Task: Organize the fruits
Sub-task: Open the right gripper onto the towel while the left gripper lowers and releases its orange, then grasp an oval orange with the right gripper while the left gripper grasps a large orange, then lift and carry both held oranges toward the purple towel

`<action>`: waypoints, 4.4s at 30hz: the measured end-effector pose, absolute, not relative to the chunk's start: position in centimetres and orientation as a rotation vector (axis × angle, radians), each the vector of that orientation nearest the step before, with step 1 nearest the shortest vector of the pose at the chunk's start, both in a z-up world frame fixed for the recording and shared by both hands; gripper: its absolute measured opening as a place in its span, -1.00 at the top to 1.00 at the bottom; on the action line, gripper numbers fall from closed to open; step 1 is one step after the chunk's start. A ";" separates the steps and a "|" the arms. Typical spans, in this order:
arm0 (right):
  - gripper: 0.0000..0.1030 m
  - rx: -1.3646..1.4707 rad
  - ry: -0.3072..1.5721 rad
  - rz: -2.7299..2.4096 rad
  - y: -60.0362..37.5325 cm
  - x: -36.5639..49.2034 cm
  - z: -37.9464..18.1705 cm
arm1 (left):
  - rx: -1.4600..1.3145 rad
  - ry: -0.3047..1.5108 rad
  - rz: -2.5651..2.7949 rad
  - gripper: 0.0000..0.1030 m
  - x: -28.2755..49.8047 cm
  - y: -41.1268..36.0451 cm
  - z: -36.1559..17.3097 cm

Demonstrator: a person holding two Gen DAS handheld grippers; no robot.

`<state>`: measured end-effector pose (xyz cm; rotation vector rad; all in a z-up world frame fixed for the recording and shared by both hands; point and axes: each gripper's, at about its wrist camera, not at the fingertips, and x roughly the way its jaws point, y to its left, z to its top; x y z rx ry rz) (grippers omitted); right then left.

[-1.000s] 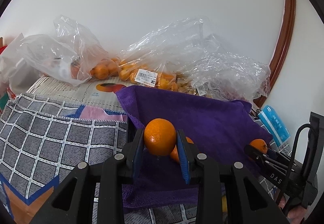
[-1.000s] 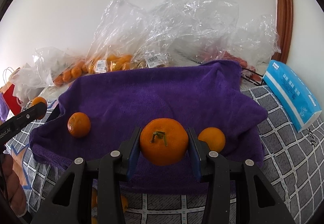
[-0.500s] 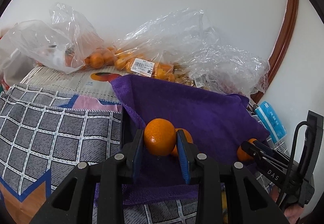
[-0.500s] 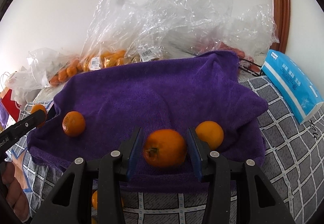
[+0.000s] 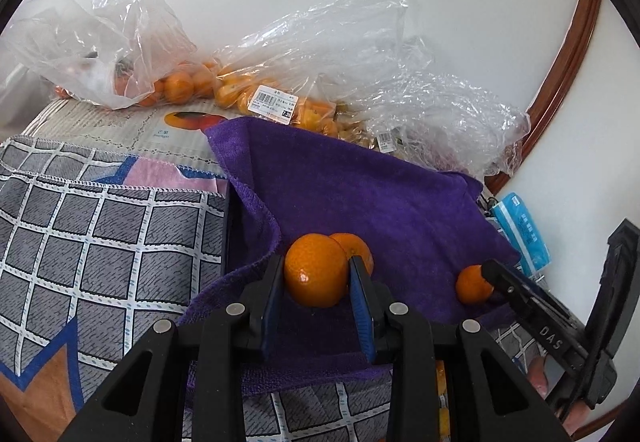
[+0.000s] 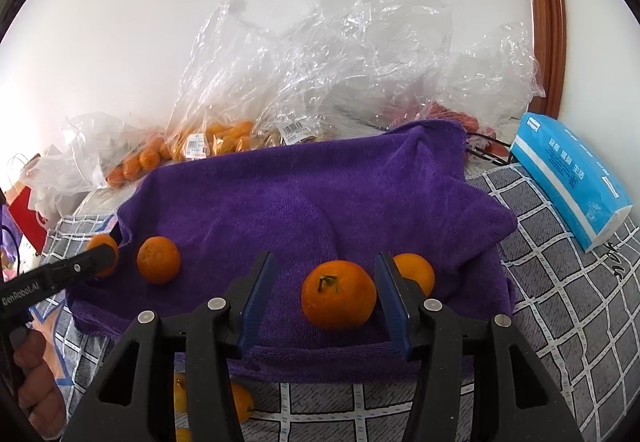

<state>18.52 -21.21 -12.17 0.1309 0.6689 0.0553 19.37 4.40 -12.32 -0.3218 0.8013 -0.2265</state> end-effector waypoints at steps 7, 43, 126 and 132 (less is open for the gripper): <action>-0.10 0.148 0.668 0.054 -21.3 18.7 -12.1 | -0.274 0.834 -0.197 0.41 19.7 3.9 -12.7; -0.25 0.026 0.663 -0.081 -20.5 17.8 -11.4 | -0.309 0.817 -0.279 0.08 18.9 4.1 -11.4; 0.38 0.133 0.795 0.012 -23.7 7.7 -13.1 | -0.299 0.958 -0.485 0.37 9.3 1.8 -14.4; 0.38 0.140 0.797 0.021 -22.7 7.7 -13.4 | -0.268 0.933 -0.441 0.52 9.0 3.4 -13.2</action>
